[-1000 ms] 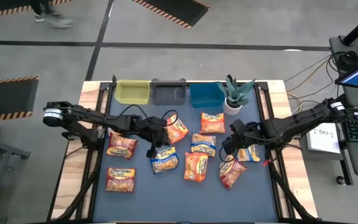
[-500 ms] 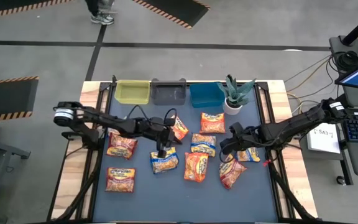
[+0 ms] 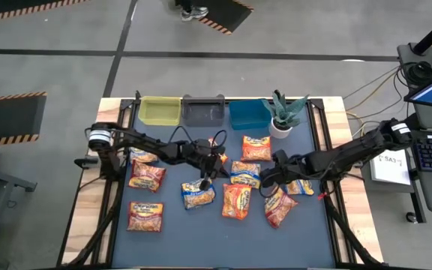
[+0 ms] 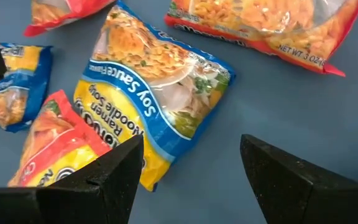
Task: Sort Maruchan noodles
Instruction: Put the blue noodle pack into the black bin
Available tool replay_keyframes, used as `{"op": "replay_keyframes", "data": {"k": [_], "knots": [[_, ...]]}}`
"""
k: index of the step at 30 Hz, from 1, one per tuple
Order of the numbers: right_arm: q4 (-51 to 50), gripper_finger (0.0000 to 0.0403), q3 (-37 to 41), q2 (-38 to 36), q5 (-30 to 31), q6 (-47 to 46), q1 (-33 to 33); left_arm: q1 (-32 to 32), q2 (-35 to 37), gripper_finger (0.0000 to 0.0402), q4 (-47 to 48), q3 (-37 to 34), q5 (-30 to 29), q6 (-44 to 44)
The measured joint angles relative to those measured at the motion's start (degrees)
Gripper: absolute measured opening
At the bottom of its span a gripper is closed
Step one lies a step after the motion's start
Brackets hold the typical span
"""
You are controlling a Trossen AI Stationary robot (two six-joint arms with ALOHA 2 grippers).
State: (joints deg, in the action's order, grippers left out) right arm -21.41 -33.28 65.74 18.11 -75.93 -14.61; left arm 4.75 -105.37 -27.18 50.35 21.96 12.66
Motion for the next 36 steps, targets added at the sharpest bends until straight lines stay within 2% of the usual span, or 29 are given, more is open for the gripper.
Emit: {"op": "replay_keyframes", "data": {"k": [11,13,16,28,31,36], "knots": [[1.8,0.0258,0.0,2.5,0.2,-0.6,0.0,1.7,-1.3,0.0,-1.4,0.6,-0.4,0.3],[2.4,0.0258,0.0,2.6,0.6,-0.5,0.3,1.9,-1.3,0.0,-2.1,0.6,-2.2,0.3],[2.5,0.0258,0.0,2.6,2.0,-0.6,0.4,1.9,-2.0,0.0,-2.8,0.6,-6.4,0.3],[2.4,0.0258,0.0,2.6,9.0,3.6,1.3,0.3,-7.4,0.0,-7.1,0.6,-6.0,-2.9],[2.4,0.0258,0.0,2.6,8.3,3.2,1.9,0.2,-9.4,0.0,-7.0,0.6,-6.0,-4.2],[2.4,0.0258,0.0,2.6,2.7,3.0,3.4,0.1,-11.7,0.0,-7.2,2.1,-6.0,-5.7]]}}
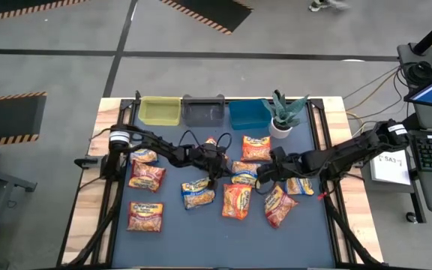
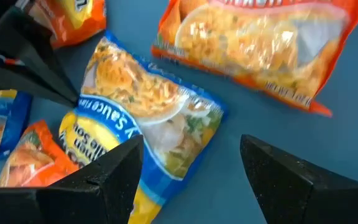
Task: Sort Maruchan noodles
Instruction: Put the blue noodle pack into the black bin
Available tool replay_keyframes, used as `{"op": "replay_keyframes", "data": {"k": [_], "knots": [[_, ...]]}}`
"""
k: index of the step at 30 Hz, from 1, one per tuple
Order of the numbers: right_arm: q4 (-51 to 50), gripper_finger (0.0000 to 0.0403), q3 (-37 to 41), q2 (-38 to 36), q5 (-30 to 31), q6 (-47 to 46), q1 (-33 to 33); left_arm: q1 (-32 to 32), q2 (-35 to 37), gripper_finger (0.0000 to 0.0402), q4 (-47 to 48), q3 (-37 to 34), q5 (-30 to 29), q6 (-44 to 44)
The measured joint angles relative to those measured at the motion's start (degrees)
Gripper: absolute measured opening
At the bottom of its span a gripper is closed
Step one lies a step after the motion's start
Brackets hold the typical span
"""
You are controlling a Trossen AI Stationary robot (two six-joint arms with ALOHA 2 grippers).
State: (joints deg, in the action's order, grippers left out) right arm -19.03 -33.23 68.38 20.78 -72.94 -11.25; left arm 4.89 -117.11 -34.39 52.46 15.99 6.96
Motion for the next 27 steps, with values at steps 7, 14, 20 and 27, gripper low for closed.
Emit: {"op": "replay_keyframes", "data": {"k": [7,14,20,27], "knots": [[0.2,0.0264,0.0,0.0,-6.0,-2.2,0.5,-0.1,-3.2,0.0,1.9,2.5,-0.2,0.3],[0.7,0.0302,0.1,-0.1,-6.2,-3.1,0.6,0.0,-3.8,0.0,4.0,2.3,-0.3,0.5],[10.6,0.0328,3.8,-0.1,-5.8,-3.0,0.6,0.0,-3.9,0.0,3.5,2.1,-0.4,0.7],[24.4,0.0333,11.1,-0.1,-2.2,-1.7,0.9,0.0,-3.9,0.0,3.3,2.0,-0.5,0.9]]}}
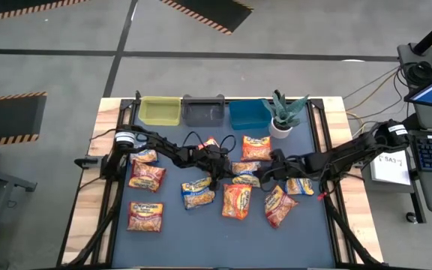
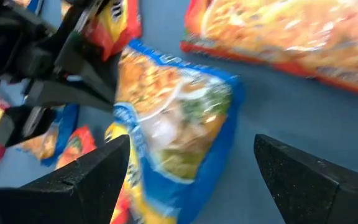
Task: Sort Maruchan noodles
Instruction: Put the blue noodle pack into the black bin
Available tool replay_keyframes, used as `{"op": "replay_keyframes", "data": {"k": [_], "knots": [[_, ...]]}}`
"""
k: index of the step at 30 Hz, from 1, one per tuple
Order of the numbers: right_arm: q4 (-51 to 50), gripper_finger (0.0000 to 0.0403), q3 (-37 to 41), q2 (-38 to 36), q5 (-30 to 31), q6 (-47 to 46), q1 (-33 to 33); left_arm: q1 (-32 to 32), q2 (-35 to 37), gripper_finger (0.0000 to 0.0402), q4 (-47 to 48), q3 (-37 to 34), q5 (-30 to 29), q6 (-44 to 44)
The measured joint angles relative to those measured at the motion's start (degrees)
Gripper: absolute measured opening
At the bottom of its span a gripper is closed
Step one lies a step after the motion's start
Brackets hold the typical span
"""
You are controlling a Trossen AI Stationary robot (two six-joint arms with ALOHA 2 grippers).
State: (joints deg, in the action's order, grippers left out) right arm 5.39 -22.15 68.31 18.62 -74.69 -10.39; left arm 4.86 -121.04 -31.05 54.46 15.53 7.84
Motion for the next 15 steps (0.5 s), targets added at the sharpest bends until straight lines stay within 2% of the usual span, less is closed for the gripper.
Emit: {"op": "replay_keyframes", "data": {"k": [9,15], "knots": [[12.3,0.0333,5.1,0.0,2.2,1.5,0.0,0.0,0.0,0.0,-0.4,-0.1,0.0,0.0],[13.0,0.0333,3.7,0.8,2.4,4.4,0.0,0.0,0.0,0.0,-0.4,-0.1,-0.1,0.0]]}}
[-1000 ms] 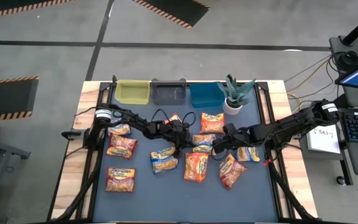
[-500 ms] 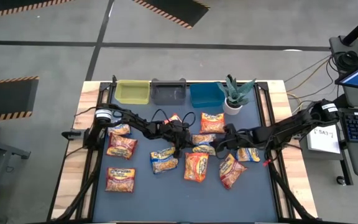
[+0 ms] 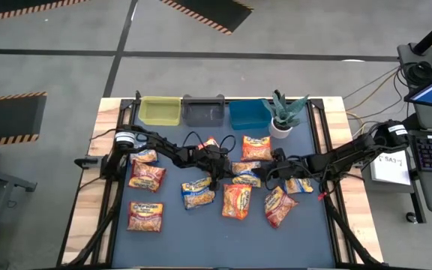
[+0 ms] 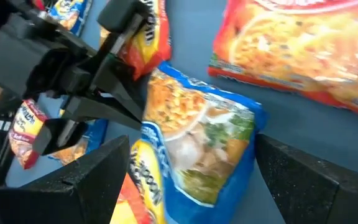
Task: Sort Maruchan noodles
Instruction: Put the blue noodle pack into the black bin
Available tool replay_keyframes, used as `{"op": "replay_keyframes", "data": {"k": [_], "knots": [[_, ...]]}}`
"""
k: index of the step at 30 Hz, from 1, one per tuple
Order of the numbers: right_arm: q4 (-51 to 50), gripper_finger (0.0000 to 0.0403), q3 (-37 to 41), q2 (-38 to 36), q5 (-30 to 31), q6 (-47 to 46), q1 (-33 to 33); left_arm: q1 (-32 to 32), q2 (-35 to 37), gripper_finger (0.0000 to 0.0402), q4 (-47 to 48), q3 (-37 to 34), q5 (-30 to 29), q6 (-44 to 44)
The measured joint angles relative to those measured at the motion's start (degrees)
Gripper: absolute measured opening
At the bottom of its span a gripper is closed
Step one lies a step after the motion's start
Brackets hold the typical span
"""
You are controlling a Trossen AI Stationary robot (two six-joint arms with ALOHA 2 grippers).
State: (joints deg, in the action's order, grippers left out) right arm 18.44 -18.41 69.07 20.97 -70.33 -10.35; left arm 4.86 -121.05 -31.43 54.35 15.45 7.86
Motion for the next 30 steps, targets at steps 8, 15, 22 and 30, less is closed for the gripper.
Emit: {"op": "replay_keyframes", "data": {"k": [8,15,22,30], "knots": [[-0.2,0.0333,-4.7,8.4,-1.5,2.7,0.0,0.0,0.0,0.0,-0.1,0.0,0.0,0.0],[0.5,0.0309,-5.8,10.2,-1.5,4.2,0.0,0.0,0.0,0.0,-0.3,0.0,-0.1,0.0],[0.7,0.0236,-5.7,8.3,-1.5,5.8,0.0,0.0,0.0,0.0,-0.8,-0.1,-0.1,0.1],[0.4,0.0163,-5.7,7.5,-1.7,7.1,0.0,0.0,-0.1,0.0,-1.9,-0.1,-0.1,0.2]]}}
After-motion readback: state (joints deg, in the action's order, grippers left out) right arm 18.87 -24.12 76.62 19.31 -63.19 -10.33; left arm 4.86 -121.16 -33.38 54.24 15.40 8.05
